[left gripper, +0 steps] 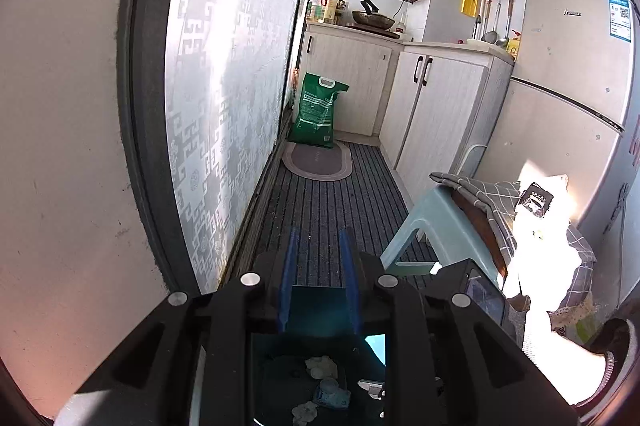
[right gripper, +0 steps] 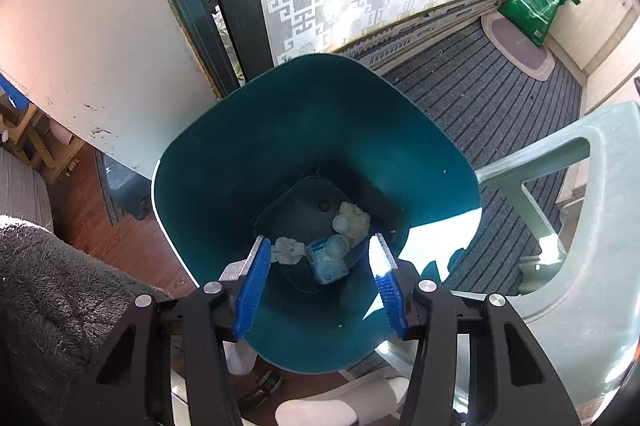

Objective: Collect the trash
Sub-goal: 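Move both open tools back over the table, then grasp the tan crumpled paper with the left tool while the right tool grasps the black snack bag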

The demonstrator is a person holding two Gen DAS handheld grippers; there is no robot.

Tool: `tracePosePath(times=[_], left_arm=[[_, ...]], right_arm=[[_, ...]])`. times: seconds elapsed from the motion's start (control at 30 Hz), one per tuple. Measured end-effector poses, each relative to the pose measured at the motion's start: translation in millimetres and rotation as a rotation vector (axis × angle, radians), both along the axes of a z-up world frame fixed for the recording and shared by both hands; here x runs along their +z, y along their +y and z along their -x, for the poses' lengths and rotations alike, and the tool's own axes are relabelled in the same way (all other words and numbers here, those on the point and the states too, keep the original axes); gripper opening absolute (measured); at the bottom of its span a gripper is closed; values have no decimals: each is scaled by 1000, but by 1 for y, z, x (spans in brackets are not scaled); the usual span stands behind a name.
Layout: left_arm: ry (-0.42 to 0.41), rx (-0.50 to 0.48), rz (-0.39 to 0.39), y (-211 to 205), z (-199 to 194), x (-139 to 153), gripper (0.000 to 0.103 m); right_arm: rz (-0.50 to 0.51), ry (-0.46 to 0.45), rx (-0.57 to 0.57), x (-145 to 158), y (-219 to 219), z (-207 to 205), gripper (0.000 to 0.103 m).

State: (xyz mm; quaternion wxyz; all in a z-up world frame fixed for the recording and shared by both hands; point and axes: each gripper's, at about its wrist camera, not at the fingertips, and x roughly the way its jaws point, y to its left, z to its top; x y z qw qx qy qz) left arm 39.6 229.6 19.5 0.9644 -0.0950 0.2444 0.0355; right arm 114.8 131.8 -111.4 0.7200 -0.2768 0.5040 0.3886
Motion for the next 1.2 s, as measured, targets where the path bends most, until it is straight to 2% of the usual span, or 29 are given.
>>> tracePosePath(times=[0.03, 0.17, 0.37, 0.57, 0.77, 1.2], left_arm=[[-7, 4, 6, 2, 0, 2, 24], [-40, 16, 1, 1, 2, 13, 24], [-80, -4, -2, -11, 2, 26, 25], [-89, -60, -7, -38, -10, 33, 26], [-71, -135, -32, -81, -34, 34, 26], [-25, -306, -65, -180, -91, 28, 34]], right_arm=[[-10, -15, 5, 5, 0, 2, 43], [-74, -81, 7, 34, -7, 7, 38], [-204, -219, -41, 96, -34, 6, 36], [-290, -296, -122, 141, -81, -9, 36], [-309, -326, -210, 155, -130, -25, 36], [-299, -335, -359, 157, -235, -53, 36]])
